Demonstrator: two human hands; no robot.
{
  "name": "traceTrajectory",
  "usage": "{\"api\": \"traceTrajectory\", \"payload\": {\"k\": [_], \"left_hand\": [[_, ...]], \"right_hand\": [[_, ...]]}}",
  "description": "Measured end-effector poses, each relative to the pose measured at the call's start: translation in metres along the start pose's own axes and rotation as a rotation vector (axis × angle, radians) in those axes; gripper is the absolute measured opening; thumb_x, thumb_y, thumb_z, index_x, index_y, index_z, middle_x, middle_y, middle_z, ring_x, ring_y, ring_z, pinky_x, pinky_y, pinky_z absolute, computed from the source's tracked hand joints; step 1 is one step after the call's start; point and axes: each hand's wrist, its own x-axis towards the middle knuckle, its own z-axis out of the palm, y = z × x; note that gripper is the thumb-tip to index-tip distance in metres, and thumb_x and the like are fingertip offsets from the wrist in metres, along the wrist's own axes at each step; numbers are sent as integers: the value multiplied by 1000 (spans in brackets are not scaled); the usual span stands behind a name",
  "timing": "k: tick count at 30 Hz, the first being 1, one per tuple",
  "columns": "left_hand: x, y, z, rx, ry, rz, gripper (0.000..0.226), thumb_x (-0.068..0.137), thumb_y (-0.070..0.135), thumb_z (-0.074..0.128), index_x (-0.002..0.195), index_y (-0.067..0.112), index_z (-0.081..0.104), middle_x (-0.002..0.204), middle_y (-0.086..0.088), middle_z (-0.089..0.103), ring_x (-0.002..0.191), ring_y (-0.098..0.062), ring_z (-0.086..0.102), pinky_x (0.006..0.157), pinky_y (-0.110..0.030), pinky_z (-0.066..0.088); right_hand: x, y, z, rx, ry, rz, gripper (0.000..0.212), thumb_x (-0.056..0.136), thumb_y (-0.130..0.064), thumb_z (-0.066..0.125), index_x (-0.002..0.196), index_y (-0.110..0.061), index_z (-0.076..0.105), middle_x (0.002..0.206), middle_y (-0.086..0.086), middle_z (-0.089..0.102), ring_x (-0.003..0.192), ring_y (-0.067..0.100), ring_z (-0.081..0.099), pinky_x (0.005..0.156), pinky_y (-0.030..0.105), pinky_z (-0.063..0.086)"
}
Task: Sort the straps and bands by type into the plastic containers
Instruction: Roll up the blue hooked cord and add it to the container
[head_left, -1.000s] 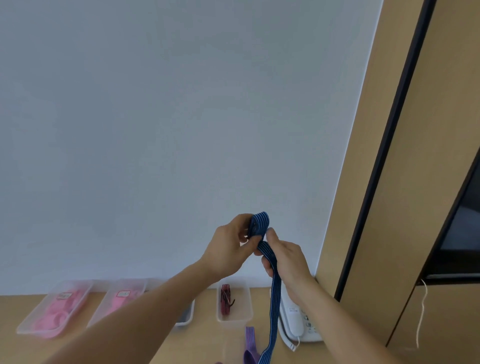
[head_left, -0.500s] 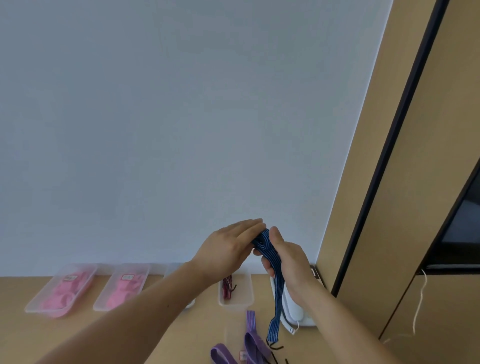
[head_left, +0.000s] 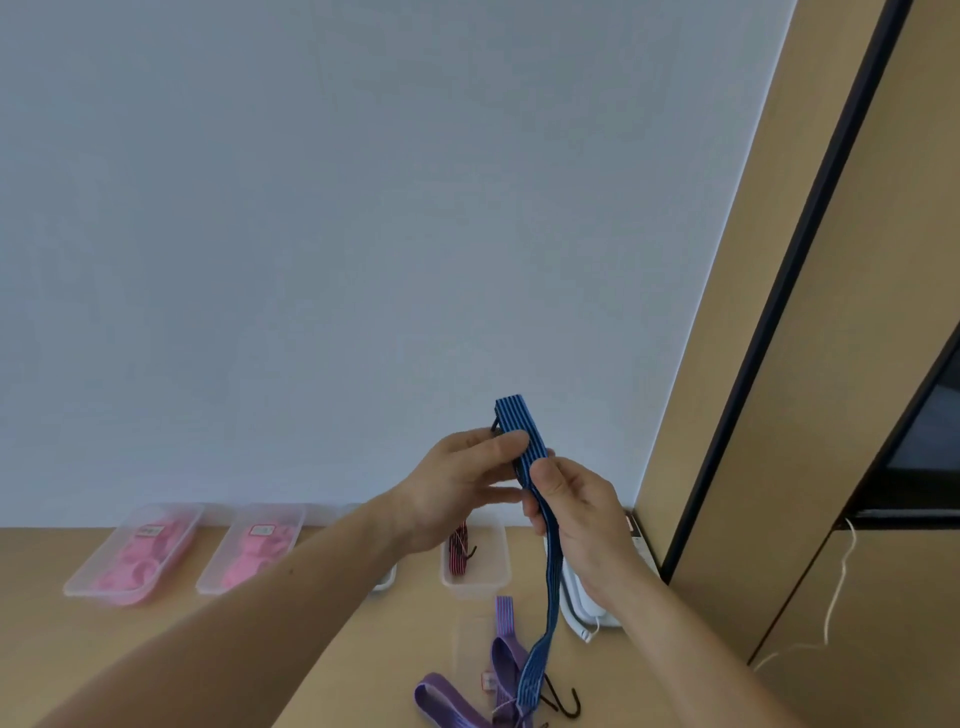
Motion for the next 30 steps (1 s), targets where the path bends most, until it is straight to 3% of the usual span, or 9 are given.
{"api": "traceTrajectory", "payload": {"k": [3, 7, 13, 17, 21, 30], "left_hand": [[3, 0, 2, 1, 101, 92, 22, 95, 26, 60, 109, 11, 70, 115, -19, 69, 101, -29, 68, 98, -47, 51], [5, -4, 5, 44, 155, 148, 25, 98, 17, 58, 114, -1, 64, 106, -22, 69, 85, -24, 67, 90, -41, 55], [10, -6, 7, -10, 274, 187, 21, 92, 17, 65, 107, 2, 66, 94, -8, 74, 89, -25, 71, 83, -38, 58], [12, -3, 8, -143, 218, 173, 34, 83, 24, 69, 108, 1, 62, 89, -10, 70, 85, -24, 68, 78, -34, 57], [14, -4, 2, -177, 120, 163, 26, 90, 22, 65, 109, 4, 60, 93, -11, 66, 87, -24, 64, 78, -33, 54], [17, -8, -1, -18, 79, 208, 30, 88, 16, 71, 111, 1, 58, 93, -13, 66, 77, -27, 63, 82, -42, 52]], "right_hand": [[0, 4, -1, -45, 69, 41, 52, 80, -51, 53, 76, -1, 66, 51, 0, 52, 45, 11, 42, 47, 20, 38], [-1, 7, 1, -95, 131, 65, 53, 83, -53, 49, 68, -5, 67, 46, 2, 50, 41, 10, 41, 43, 18, 36], [-2, 9, 0, -92, 111, 109, 57, 91, -52, 44, 74, -3, 69, 47, 2, 46, 42, 12, 37, 44, 20, 32], [-1, 4, 1, 13, 79, 137, 58, 91, -50, 43, 77, 0, 67, 44, 2, 40, 41, 13, 31, 45, 24, 26], [1, -2, 0, 58, 60, 160, 57, 88, -53, 47, 76, -2, 68, 45, 2, 34, 42, 13, 26, 46, 25, 21], [1, -4, -1, 74, 106, 246, 65, 74, -63, 53, 78, 0, 70, 43, -1, 33, 42, 12, 22, 48, 25, 18]]}}
